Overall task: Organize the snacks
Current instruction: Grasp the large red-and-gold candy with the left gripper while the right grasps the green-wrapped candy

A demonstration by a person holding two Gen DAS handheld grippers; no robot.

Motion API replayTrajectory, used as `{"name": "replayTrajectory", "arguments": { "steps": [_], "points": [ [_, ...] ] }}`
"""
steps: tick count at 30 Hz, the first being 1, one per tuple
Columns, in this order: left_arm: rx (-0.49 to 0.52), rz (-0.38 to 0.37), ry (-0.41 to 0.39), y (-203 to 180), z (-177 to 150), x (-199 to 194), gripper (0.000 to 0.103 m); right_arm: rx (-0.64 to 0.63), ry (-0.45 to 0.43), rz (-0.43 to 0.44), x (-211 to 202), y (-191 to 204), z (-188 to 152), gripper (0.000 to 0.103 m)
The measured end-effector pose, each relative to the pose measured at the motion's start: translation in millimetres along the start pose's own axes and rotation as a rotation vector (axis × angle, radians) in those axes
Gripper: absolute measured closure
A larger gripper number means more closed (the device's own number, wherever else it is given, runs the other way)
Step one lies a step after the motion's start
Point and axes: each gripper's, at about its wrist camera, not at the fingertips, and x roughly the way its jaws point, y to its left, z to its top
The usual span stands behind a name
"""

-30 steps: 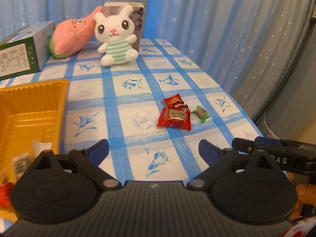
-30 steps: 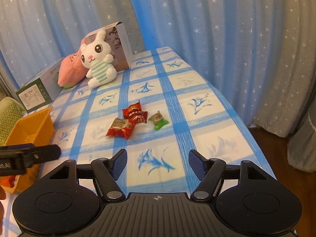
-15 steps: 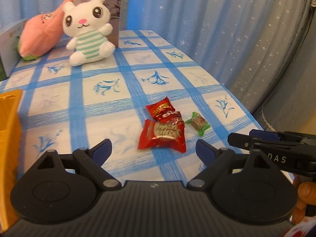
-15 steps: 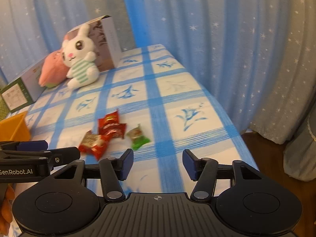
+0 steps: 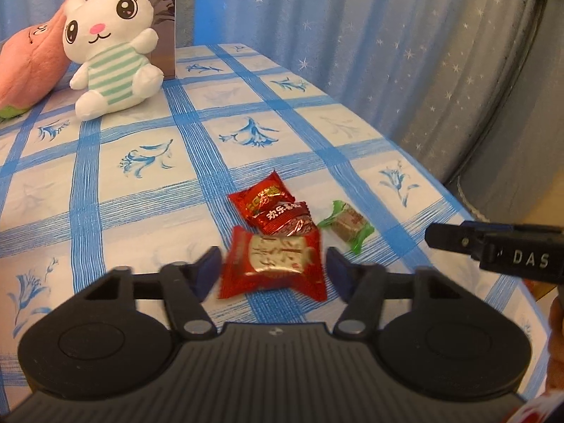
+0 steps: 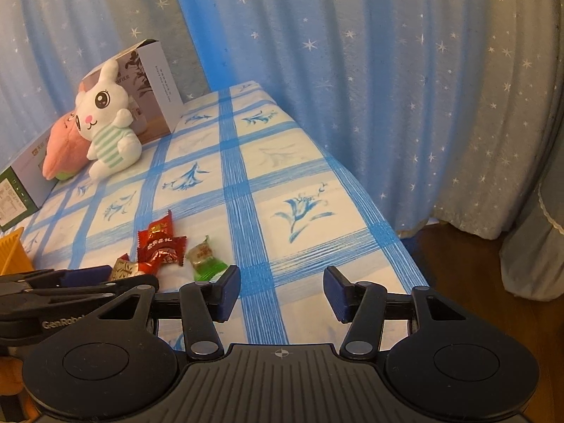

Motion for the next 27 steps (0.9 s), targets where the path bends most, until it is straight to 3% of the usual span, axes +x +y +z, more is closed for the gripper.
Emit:
{"name": "replayTrajectory", "arguments": {
  "steps": [4,7,18,27],
  "points": [
    [0.007,-0.010,-0.006,0.0,-2.8,-2.8,0.059,-0.018,-0.004,0.016,3.4,4.1,0.7,0.050],
    [0.007,-0.004,-0.006,0.4,-5.4,-8.4,0.061,-0.045,-0.014,0.048,6.2,11.0,1.5,0.051],
    [-0.081,0.037,-0.070,15.5,-4.8,-57.0,0.062,-0.191,-0.015,0.154,33.1,41.8,3.5,0.062],
    [-0.102,0.038,-0.081,18.1,-5.5,-72.6,0.062,-0.280,-0.006,0.134,56.9,54.6,-0.1,0.072]
  ]
}}
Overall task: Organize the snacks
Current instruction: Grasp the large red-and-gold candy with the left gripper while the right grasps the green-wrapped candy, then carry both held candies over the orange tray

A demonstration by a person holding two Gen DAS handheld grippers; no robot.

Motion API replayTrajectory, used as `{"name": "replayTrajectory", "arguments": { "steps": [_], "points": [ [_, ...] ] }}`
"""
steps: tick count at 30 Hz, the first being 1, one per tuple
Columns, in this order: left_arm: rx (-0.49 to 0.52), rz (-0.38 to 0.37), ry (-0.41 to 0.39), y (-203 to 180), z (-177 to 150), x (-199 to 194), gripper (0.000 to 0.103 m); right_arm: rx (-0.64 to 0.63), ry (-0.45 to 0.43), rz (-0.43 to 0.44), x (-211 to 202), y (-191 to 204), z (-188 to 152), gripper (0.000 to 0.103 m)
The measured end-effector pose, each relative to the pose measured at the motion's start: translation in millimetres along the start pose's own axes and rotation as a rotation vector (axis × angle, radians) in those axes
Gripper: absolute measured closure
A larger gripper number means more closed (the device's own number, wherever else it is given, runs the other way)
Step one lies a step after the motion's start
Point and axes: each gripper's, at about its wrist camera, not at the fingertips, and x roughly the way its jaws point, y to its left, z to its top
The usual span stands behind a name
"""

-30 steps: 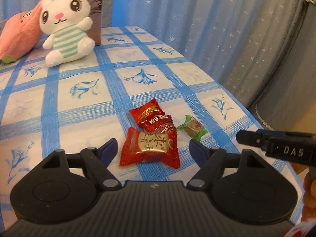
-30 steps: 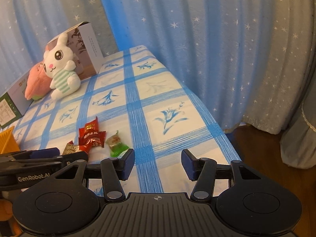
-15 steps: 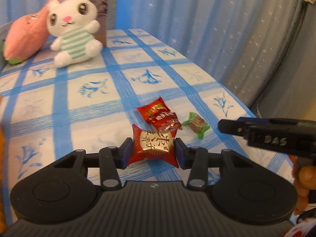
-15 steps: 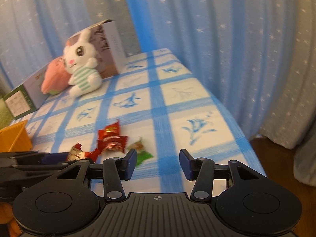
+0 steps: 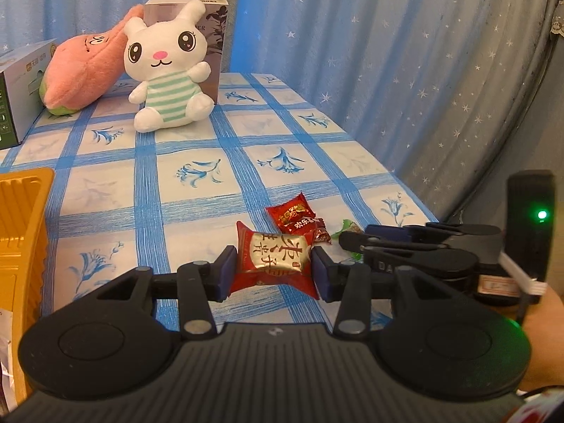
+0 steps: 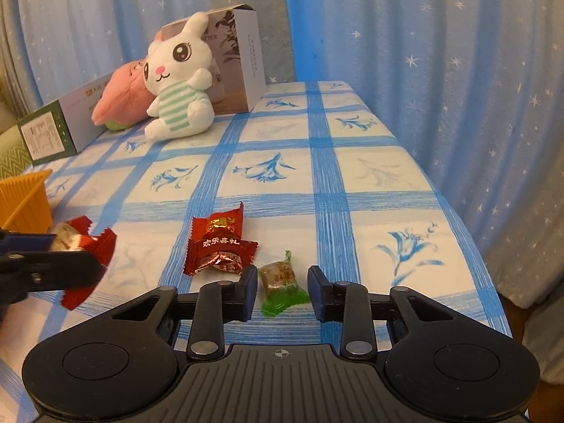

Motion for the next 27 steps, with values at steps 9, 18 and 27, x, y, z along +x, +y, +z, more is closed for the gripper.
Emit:
{"name": "replayTrajectory", "arguments": {
  "steps": [9,18,27],
  "points": [
    [-0.015,0.006,0.011,-0.1,-11.1,-15.0,0.062,0.011,-0.004,-0.021,-12.8,6.7,-2.5,0.082],
    [-0.033,0.005,-0.003,-0.6,-23.0,-52.5,0.062,0.131,-0.021,-0.021,-70.4,21.7,-9.2,0.082],
    [-0.032,0.026,-0.026,3.8,-39.7,-111.6,0.062,0.186,-0.013,-0.015,-129.6,59.3,-37.9,0.082]
  ]
}}
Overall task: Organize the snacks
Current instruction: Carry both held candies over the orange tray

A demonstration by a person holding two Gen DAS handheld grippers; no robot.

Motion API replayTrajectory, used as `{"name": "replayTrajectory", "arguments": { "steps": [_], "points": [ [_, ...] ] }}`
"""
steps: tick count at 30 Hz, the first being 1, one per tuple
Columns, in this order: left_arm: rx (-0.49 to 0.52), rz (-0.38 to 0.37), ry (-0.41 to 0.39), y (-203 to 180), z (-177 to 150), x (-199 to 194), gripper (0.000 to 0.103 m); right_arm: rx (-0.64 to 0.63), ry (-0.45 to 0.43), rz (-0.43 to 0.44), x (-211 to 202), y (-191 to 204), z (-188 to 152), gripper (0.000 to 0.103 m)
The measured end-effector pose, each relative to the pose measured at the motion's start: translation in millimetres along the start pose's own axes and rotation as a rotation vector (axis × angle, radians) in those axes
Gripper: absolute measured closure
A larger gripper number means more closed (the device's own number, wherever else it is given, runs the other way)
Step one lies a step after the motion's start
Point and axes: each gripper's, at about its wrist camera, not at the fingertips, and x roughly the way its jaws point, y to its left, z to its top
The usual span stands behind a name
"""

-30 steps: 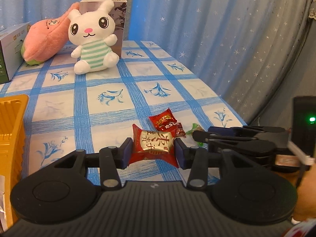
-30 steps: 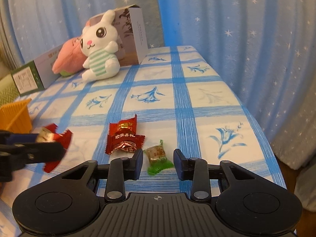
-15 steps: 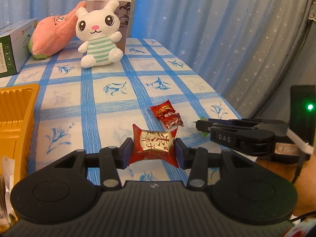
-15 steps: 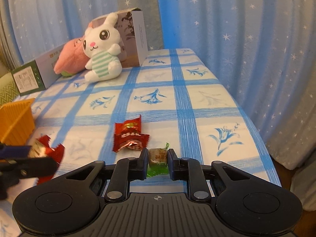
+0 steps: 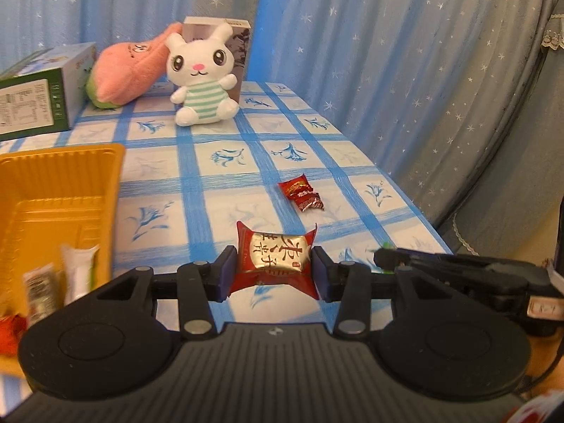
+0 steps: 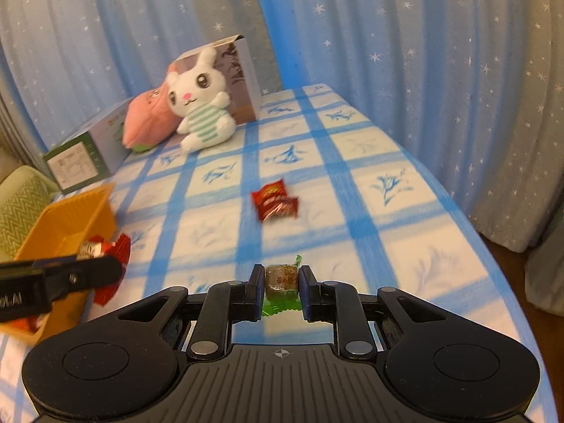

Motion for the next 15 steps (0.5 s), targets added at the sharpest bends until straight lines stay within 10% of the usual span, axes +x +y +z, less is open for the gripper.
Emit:
{"name": "replayTrajectory", "arguments": {
  "steps": [15],
  "points": [
    [-0.056,0.058,-0.042,27.3,-40.3,-104.8,0.062,-0.054,0.006,0.083,-79.7,78.8,-46.9,0.082]
  ]
}}
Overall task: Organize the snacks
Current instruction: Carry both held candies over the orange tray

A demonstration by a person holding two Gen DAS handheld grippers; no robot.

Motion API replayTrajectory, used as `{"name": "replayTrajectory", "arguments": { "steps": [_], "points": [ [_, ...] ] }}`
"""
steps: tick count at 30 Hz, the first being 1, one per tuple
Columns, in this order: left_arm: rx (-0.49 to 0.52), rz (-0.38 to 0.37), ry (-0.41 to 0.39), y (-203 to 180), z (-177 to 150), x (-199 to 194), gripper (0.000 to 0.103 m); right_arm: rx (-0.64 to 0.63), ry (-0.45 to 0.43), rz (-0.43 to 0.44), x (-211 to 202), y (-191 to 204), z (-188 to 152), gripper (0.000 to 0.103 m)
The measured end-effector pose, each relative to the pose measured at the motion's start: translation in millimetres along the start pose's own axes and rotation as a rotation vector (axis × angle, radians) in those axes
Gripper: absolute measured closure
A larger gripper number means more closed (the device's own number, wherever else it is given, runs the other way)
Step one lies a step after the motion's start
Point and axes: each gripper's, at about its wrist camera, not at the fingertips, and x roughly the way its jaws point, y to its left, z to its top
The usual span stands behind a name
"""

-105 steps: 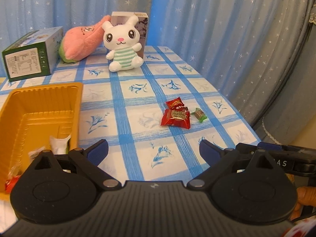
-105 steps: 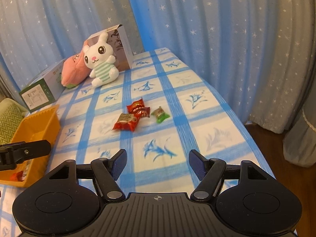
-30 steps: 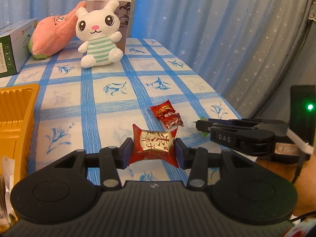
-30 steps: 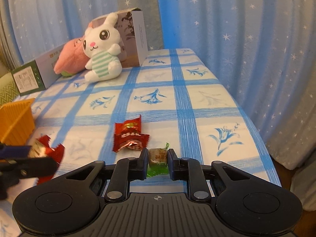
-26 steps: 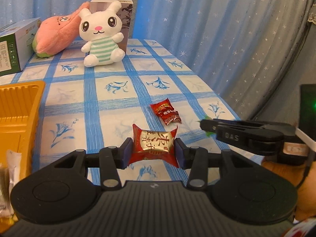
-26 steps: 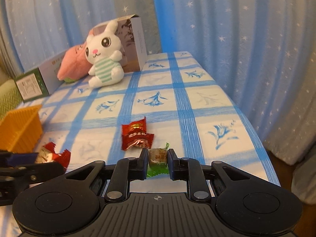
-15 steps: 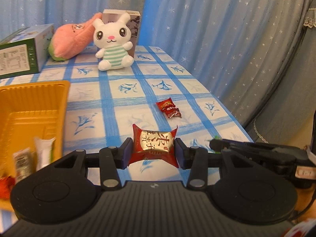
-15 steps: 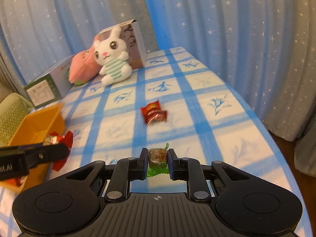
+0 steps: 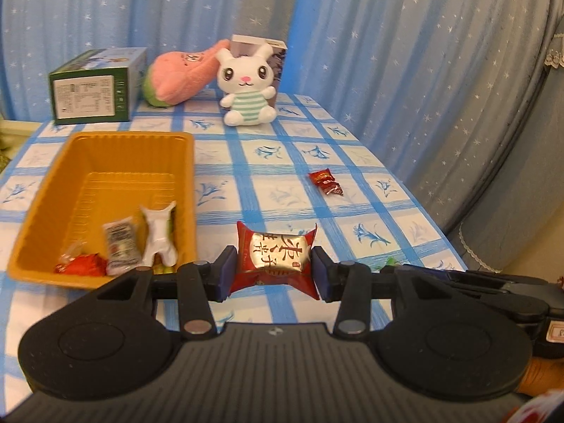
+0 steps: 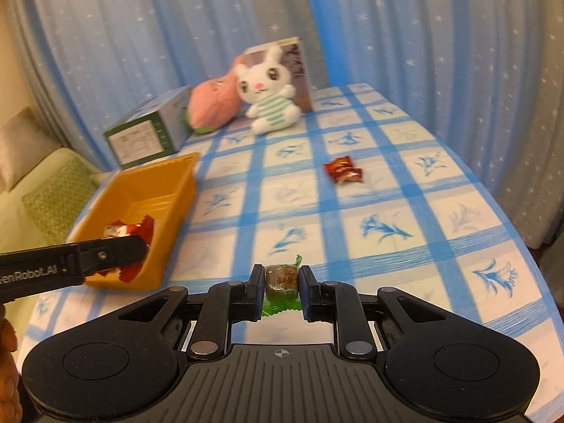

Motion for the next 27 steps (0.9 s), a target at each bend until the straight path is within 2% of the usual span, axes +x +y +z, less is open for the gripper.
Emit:
{"name": "replayTrajectory", "arguments": {
  "steps": [9,27],
  "points": [
    [-0.023,0.042,-0.022,23.1,-11.9,-39.6,0.062,-0.086,-0.003,0.058,-14.4,48.9,-5.4,0.082],
    [-0.089,0.116,-0.049,77.0,-15.1,-70.5,0.062,-0.201,0.012,0.132,-1.4,110.1,-2.9,0.082]
  ]
}}
